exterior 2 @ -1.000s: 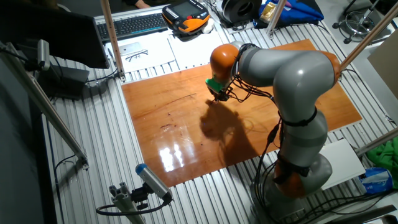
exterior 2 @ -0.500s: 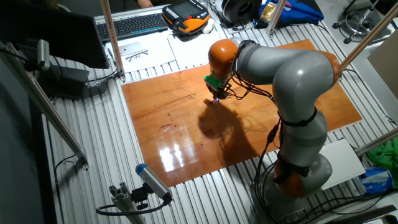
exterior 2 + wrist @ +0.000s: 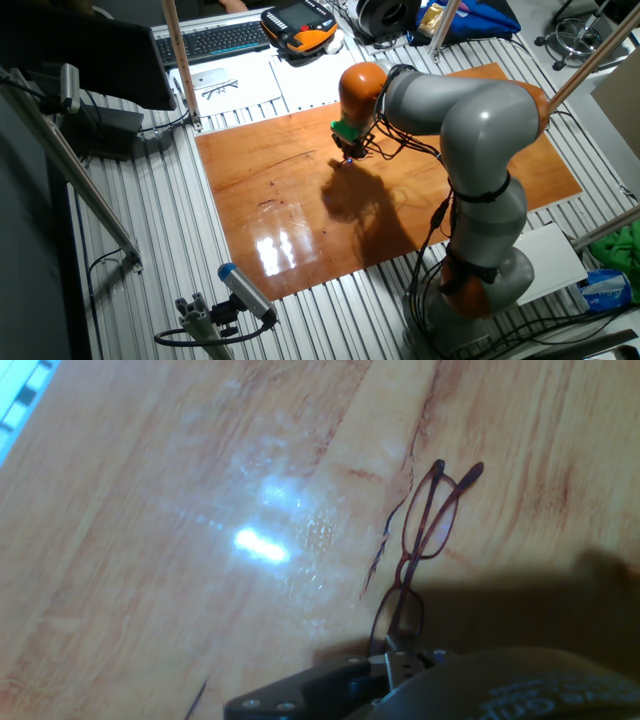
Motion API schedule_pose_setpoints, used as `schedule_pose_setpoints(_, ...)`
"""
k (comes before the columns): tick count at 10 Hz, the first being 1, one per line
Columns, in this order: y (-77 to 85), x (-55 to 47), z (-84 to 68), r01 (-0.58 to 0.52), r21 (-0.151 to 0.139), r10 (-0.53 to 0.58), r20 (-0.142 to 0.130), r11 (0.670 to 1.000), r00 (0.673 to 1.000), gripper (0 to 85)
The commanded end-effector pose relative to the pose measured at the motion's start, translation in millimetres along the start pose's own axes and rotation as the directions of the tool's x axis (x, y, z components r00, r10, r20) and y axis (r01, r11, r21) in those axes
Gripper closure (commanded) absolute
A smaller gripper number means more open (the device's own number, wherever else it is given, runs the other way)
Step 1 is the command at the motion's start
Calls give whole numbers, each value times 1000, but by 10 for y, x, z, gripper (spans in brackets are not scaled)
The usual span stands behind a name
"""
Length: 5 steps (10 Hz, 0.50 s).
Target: Unfold the leg of the glasses (with one hand)
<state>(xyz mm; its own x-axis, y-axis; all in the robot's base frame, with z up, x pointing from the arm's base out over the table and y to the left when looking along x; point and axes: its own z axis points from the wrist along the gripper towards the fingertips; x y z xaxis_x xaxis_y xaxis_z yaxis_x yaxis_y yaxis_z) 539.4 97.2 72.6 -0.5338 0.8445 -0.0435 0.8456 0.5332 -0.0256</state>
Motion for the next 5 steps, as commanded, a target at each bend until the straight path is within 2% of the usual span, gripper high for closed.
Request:
schedule_pose_setpoints(1, -2, -3, -1, -19, 8, 19, -33, 1000, 999, 850)
schedule_pose_setpoints(2, -2, -3, -1, -52, 15, 53, -52, 999, 997, 850)
schedule_pose_setpoints(3, -2, -3, -1, -79, 35, 80, -22, 996, 997, 850)
schedule_pose_setpoints(4, -2, -3, -1, -92, 39, 92, 4, 995, 996, 850)
schedule_pose_setpoints(5, -2, -3, -1, -92, 39, 92, 10, 995, 996, 850)
